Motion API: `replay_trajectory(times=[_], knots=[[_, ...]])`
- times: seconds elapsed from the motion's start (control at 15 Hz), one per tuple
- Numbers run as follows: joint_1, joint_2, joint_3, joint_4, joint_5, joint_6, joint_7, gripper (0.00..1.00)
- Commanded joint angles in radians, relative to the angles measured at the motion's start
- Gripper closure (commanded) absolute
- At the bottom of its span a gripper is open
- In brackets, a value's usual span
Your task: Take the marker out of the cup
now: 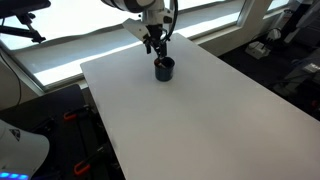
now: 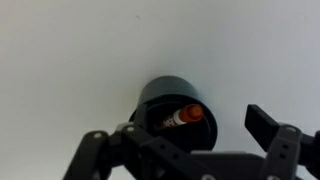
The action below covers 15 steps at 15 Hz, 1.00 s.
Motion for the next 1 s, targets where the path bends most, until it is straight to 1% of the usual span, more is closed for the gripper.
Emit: replay_trajectory(times=[0.0, 0.33, 0.53, 0.73, 0.93], knots=[[-0.002, -0.041, -0.017, -0.030, -0.051, 0.000, 0.025, 0.00], [-0.006, -0.008, -0.050, 0.001, -0.172, 0.014, 0.002, 0.00], [-0.013, 0.015, -0.056, 0.018, -0.218, 0.044, -0.014, 0.00], [-0.014, 0.044, -0.060, 0.030, -0.263, 0.130, -0.028, 0.00], [-0.015, 0.073, -0.061, 0.035, -0.277, 0.228, -0.053, 0.00]])
